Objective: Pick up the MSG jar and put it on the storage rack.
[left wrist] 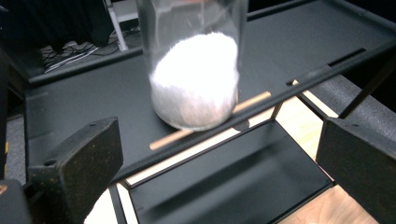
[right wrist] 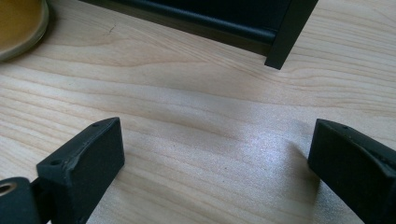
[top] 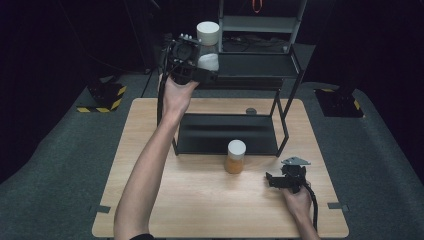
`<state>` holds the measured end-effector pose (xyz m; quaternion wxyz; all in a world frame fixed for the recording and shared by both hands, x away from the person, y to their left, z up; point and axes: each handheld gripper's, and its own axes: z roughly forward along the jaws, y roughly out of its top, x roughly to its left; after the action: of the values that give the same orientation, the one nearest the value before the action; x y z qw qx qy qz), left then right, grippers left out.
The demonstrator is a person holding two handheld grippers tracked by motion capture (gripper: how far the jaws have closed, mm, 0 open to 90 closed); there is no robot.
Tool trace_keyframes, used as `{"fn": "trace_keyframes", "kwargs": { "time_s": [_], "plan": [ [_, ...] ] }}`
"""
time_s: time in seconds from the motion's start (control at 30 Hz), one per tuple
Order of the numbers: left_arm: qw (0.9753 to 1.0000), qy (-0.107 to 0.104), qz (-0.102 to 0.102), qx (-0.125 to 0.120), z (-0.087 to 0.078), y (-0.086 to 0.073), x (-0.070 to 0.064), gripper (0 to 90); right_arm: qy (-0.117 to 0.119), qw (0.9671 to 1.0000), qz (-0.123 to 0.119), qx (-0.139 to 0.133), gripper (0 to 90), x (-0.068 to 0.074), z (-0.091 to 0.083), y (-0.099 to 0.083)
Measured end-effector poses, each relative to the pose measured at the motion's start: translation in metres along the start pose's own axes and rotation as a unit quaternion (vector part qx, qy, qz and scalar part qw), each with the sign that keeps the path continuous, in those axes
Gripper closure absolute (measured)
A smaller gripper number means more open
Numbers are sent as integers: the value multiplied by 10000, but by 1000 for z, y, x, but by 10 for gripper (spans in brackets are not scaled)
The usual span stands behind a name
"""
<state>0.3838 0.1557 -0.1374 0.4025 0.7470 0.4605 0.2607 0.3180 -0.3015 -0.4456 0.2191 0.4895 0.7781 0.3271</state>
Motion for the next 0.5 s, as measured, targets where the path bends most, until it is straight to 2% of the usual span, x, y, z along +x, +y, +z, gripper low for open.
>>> {"fn": "trace_keyframes", "kwargs": {
  "time_s": [0.17, 0.33, 0.5],
  "plan": [
    [9999, -30, 138, -2, -2, -14, -6, 20, -5, 10000, 16, -3, 30, 0, 0, 0],
    [9997, -158, 200, -25, -6, -26, -7, 21, -6, 10000, 16, -2, 30, 0, 0, 0],
    [9995, -265, 180, -78, -9, -40, -5, 23, -9, 10000, 19, -1, 30, 1, 0, 0]
  ]
}}
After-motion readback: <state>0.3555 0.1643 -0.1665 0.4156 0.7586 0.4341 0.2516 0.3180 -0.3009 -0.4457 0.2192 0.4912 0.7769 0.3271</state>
